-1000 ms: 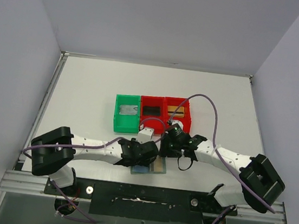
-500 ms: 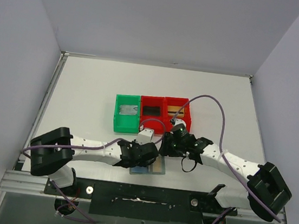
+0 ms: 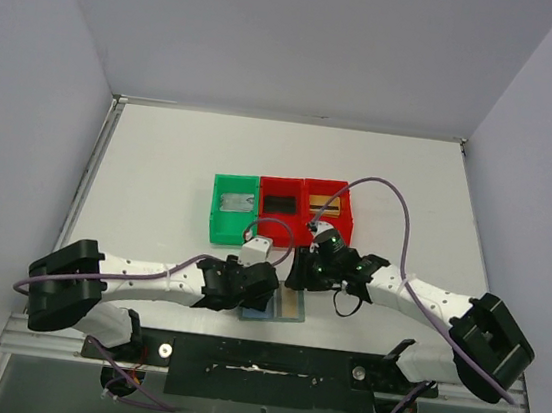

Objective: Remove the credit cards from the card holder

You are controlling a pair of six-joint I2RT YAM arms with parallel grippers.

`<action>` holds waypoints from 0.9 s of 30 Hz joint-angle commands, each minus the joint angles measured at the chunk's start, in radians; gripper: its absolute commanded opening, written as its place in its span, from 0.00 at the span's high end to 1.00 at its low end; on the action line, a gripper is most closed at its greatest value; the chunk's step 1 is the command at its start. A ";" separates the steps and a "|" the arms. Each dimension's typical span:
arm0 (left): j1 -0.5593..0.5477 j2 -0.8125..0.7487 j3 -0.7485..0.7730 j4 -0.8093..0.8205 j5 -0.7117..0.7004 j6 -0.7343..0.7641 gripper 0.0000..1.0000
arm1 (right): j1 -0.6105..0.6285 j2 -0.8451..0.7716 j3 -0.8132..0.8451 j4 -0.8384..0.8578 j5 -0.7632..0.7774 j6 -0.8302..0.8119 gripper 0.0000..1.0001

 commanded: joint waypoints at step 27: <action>0.011 0.029 -0.058 0.066 0.024 -0.037 0.63 | 0.043 0.090 0.119 -0.096 0.065 -0.025 0.90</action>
